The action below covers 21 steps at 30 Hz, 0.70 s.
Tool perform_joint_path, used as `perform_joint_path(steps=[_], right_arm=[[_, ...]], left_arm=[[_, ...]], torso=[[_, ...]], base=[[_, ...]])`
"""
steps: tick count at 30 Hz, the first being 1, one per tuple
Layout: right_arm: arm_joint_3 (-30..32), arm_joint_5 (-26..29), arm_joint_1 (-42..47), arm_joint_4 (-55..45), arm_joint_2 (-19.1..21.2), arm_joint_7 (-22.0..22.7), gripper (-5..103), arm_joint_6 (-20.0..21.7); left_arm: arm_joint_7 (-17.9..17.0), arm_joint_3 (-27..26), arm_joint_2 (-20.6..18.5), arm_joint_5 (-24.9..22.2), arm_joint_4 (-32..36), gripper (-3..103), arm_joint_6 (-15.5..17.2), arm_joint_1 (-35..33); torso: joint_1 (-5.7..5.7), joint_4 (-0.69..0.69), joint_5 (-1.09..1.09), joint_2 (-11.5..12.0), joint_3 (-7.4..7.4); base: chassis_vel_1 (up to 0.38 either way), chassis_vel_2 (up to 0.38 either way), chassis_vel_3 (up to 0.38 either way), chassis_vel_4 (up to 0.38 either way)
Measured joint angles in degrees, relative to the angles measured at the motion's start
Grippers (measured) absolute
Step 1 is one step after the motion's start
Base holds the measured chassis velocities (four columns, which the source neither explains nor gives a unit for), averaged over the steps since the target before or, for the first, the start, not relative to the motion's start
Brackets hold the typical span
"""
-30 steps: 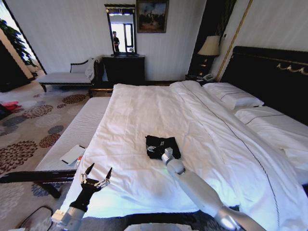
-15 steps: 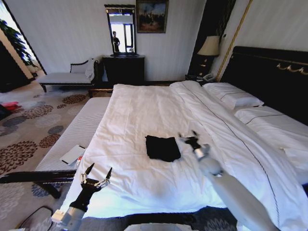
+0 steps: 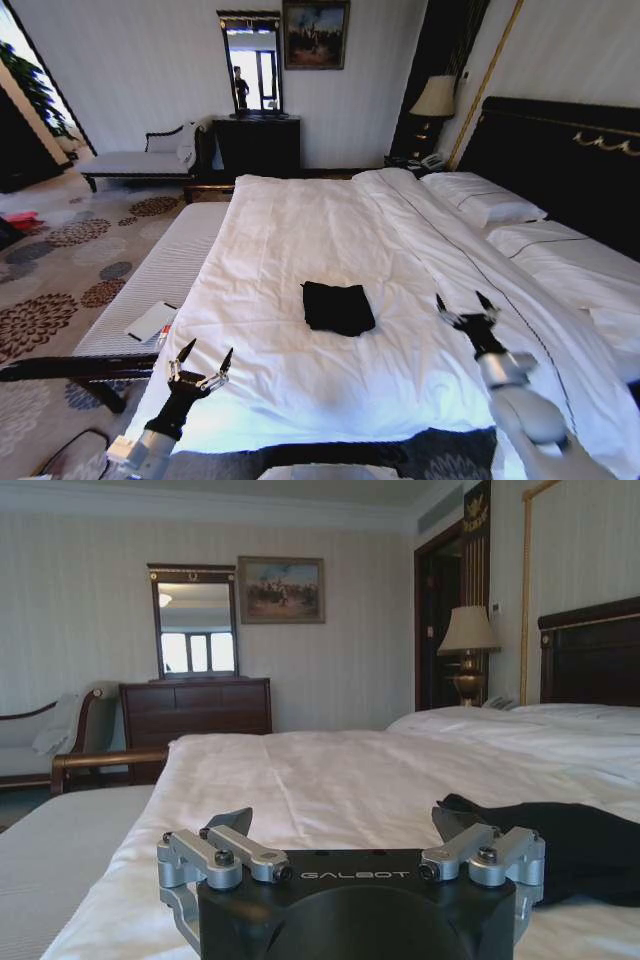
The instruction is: Fold the clothes on the bed.
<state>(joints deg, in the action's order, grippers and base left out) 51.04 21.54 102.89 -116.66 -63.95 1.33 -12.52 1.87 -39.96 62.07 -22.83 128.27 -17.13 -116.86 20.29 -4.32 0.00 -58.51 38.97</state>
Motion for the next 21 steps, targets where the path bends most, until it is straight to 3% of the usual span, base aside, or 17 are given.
perform_joint_path(steps=[6, 21], right_arm=[[-0.2, -4.5, 6.2, -0.8, -5.9, -1.3, 100, -5.4], [-1.0, -7.1, 5.1, -2.4, -7.9, -2.7, 100, -4.8]], left_arm=[[0.0, 0.0, 0.0, 0.0, 0.0, 100, 0.0, 0.0], [0.0, 0.0, 0.0, 0.0, 0.0, 100, 0.0, 0.0]], torso=[[-0.01, -0.01, -0.01, 0.0, 0.00], [0.01, 0.00, 0.00, 0.0, 0.01]], base=[[0.000, 0.000, 0.000, 0.000], [0.000, 0.000, 0.000, 0.000]])
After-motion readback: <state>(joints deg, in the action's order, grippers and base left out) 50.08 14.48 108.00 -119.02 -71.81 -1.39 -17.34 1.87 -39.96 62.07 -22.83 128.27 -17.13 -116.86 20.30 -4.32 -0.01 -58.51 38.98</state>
